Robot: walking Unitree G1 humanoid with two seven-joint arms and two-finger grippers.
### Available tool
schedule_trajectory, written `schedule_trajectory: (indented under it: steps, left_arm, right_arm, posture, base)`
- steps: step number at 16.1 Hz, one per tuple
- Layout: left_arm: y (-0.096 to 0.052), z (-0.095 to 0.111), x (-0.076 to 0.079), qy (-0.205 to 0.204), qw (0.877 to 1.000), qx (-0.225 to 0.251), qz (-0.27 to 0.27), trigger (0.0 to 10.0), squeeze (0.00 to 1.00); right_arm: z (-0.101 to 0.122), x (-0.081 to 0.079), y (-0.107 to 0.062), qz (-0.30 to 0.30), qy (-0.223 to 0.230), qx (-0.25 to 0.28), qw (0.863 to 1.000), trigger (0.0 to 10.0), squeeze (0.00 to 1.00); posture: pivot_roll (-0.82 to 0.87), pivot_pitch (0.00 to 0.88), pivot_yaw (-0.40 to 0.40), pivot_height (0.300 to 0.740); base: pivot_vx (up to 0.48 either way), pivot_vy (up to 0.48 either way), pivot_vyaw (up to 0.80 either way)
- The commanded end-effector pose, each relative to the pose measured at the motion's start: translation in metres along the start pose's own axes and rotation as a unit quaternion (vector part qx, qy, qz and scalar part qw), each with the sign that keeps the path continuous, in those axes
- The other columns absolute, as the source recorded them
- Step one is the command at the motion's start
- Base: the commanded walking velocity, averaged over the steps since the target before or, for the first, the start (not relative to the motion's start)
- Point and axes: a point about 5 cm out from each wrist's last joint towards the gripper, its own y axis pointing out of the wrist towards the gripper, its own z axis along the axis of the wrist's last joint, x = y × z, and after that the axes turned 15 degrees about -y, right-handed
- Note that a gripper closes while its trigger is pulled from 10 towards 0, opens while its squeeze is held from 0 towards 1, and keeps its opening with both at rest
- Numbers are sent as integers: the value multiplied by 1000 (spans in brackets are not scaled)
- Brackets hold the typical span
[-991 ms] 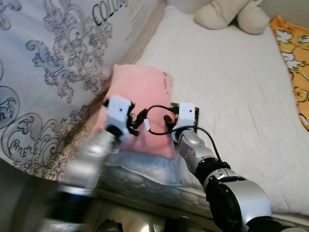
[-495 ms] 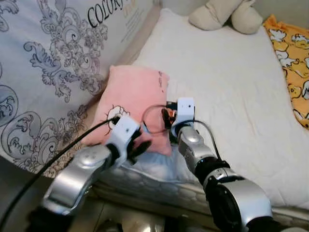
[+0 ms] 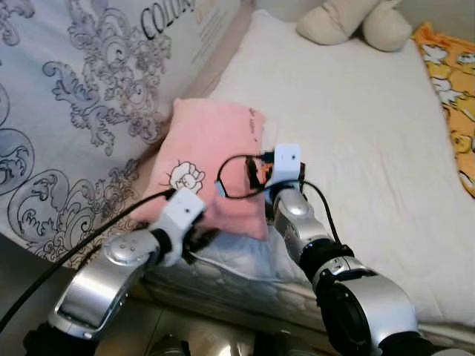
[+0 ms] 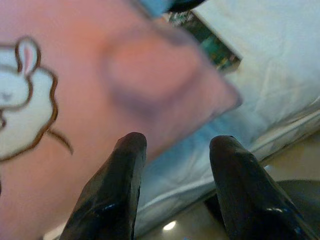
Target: Clean up the room
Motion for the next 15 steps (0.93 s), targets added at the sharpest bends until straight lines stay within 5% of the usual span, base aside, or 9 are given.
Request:
schedule_trajectory:
  steps: [1,3,5,6,9,13,15]
  left_arm:
    - [-4,12,5,-11,999,25,-18,10000,0]
    - [-6,14,4,-21,999,31,-28,10000,0]
    - [-6,9,5,-43,998,28,-37,10000,0]
    - [-5,3,8,-47,998,13,-47,10000,0]
    - [-1,-11,11,-42,997,-36,-61,10000,0]
    - [30,-17,-32,-8,997,-74,20,10000,0]
    - [32,-17,-36,-5,997,-79,25,10000,0]
  right_arm:
    - [22,12,4,-31,-12,55,998,10000,1000]
    - [39,40,3,-89,-38,105,990,10000,1000]
    - [30,64,-3,-139,-69,88,984,10000,1000]
    - [15,69,-12,-134,-72,70,986,10000,0]
    - [-9,69,-27,-126,-63,38,989,10000,0]
    - [7,56,-31,-106,-61,63,990,10000,0]
    - [9,56,-33,-105,-64,69,990,10000,0]
  posture:
    - [43,92,-53,736]
    - [43,90,-57,736]
    - [30,84,-63,736]
    - [23,83,-66,736]
    - [3,84,-58,736]
    - [-38,85,-39,736]
    - [-38,85,-39,736]
  base:
    - [0,0,0]
    - [0,0,0]
    - [0,0,0]
    - [0,0,0]
    - [0,0,0]
    - [0,0,0]
    - [0,0,0]
